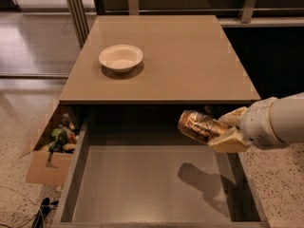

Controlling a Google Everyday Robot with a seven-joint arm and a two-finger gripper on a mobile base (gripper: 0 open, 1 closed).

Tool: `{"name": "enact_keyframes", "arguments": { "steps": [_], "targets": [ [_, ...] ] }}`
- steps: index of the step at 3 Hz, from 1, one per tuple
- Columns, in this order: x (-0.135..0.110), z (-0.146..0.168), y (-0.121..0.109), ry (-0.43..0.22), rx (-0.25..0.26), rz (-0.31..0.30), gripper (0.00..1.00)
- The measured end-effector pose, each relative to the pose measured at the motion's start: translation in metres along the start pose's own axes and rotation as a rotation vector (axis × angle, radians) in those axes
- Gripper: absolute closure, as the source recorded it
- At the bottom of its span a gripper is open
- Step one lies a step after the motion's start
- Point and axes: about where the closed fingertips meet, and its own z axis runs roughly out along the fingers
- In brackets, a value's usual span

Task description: Place orange can into top drawer

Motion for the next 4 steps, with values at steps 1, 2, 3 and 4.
{"name": "enact_keyframes", "arguments": {
  "steps": [1,2,3,4],
  "targets": [
    [0.018,0.033,0.033,0.025,-0.075,0.018,1.0],
    [0.031,0.059,0.055,0.028,-0.113,0.024,1.0],
    [0.036,0.092,0.071,0.004,-0.122,0.009,1.0],
    [0.035,0.131,0.074,-0.002,-0.095,-0.02,1.0]
  ]
}}
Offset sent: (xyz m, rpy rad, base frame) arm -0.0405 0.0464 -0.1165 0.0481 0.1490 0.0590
